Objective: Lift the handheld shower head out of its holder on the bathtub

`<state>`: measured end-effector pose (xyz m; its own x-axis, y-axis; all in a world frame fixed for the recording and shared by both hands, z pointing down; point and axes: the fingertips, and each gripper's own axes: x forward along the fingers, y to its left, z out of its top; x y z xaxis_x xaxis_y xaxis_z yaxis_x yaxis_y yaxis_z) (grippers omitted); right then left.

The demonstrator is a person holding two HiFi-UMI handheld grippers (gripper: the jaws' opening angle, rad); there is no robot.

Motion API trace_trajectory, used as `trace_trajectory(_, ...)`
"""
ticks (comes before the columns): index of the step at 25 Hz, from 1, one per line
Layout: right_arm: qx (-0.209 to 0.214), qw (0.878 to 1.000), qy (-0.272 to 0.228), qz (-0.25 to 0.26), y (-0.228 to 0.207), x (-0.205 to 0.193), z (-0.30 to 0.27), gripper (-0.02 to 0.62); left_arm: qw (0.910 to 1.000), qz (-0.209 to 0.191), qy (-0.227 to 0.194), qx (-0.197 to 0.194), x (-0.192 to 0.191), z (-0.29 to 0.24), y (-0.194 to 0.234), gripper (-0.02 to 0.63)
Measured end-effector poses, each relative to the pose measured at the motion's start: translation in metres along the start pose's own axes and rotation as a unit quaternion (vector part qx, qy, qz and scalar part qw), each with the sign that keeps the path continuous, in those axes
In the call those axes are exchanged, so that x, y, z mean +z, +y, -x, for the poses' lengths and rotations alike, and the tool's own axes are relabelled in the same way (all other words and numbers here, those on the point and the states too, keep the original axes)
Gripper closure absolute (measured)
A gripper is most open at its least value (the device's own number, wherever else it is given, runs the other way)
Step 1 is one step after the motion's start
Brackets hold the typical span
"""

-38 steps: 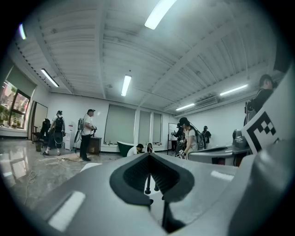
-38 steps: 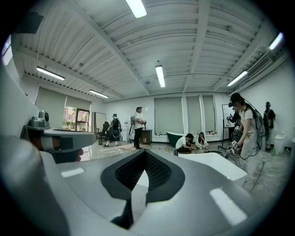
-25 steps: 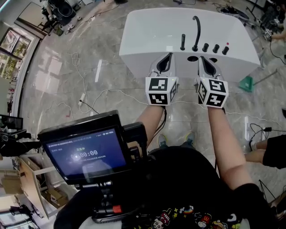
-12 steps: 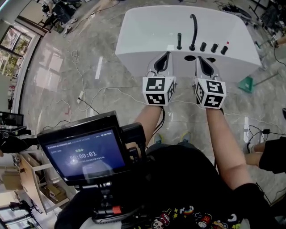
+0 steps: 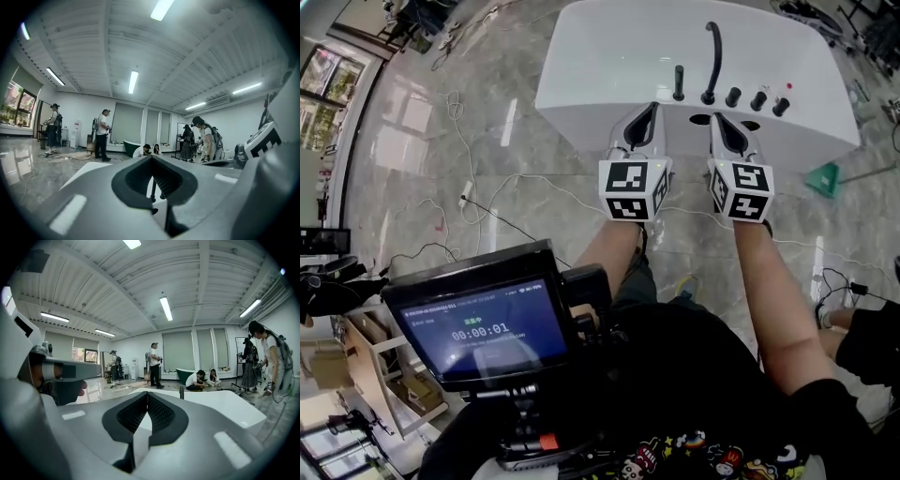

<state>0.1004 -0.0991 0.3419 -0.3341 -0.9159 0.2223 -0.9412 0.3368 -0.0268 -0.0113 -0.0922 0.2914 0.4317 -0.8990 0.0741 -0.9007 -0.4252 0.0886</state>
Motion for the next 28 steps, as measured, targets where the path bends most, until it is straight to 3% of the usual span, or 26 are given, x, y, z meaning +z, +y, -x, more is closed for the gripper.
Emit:
trace_trajectory(9,-0.051,0.998,0.023,-0.016,-0.006,-0.012,-0.125,0.54,0.9979,-0.009,0.01,-0.063,0.001,-0.113,0.096,0.605)
trace_trajectory(13,-0.053,0.998,0.025,-0.012,-0.012,-0.015,-0.144,0.503,0.998,-0.006,0.01,-0.062,-0.003,-0.129,0.107,0.605)
trace_trajectory(17,-0.027,0.999,0.025,0.008,-0.013,-0.013,-0.158,0.469,0.9988,0.0,0.002,-0.049,-0.004,-0.133,0.106,0.605)
trace_trajectory(23,0.022,0.999,0.015,0.032,-0.034,-0.095,-0.211,0.445,0.9993,0.004,-0.037,-0.006,-0.08,-0.163,0.108,0.605)
trace_trajectory(28,0.032,0.999,0.006,0.031,-0.055,-0.168,-0.255,0.431,0.9986,0.007,-0.049,0.018,-0.153,-0.187,0.121,0.605)
